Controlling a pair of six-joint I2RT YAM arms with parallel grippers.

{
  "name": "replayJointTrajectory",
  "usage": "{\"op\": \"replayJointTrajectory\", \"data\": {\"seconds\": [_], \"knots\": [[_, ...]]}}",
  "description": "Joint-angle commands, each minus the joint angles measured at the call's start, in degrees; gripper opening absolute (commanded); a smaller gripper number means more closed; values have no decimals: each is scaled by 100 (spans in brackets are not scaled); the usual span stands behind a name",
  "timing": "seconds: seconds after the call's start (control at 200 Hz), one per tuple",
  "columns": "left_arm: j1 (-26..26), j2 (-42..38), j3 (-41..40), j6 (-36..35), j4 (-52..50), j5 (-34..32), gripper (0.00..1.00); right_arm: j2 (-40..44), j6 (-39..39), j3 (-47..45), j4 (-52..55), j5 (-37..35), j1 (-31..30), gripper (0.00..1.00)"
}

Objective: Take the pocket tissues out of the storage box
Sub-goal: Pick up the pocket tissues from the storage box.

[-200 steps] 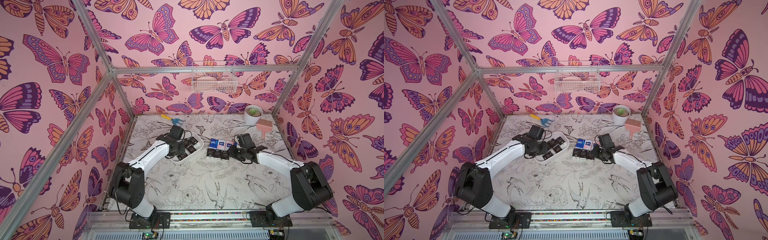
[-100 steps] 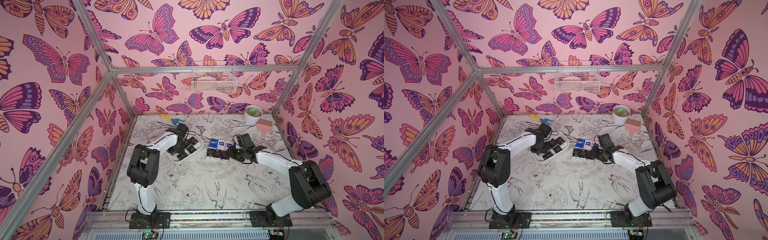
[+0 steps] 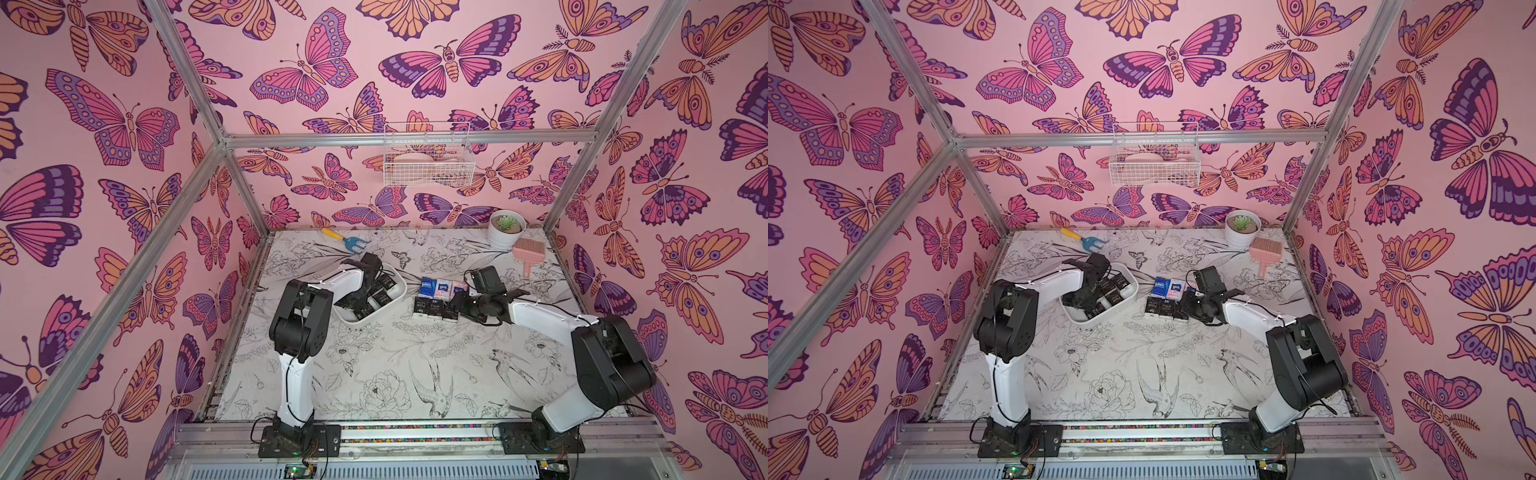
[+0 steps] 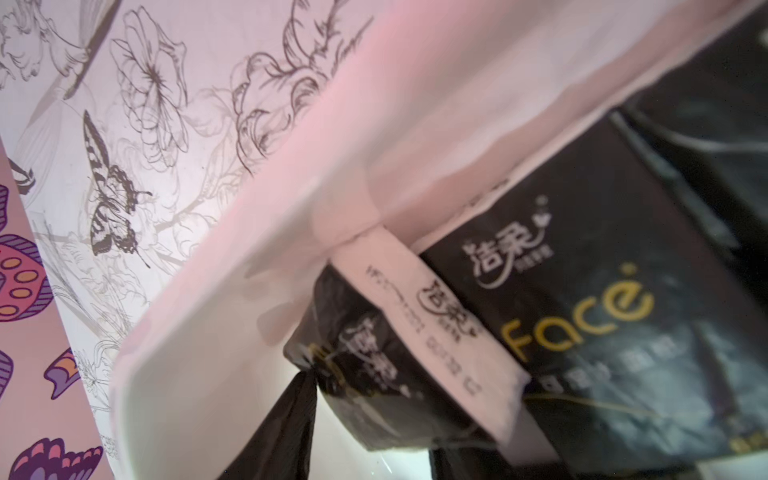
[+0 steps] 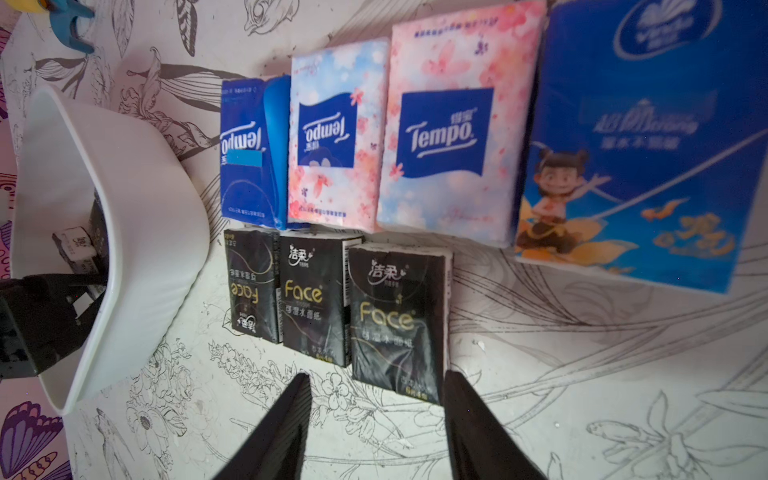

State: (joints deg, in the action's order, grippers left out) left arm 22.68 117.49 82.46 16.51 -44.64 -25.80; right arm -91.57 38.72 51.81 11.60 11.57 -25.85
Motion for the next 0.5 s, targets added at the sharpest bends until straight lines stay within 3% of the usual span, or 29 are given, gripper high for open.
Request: {"op": "replayJointTrajectory", "data": {"seconds": [0.0,0.21,0.381,0.496], "knots": [[8,149,43,28,85,-233,33,-46,-31,44,9,86,36,54],[65,-158,-40,-8,62,-181,16,19,-68,1,70,121,37,54],[136,-667,-140,-3,8,-39,12,117,-109,-31,149,145,36,53],[219,-1098,-189,38,-166,507,13,292,-186,-40,271,110,36,53]]}}
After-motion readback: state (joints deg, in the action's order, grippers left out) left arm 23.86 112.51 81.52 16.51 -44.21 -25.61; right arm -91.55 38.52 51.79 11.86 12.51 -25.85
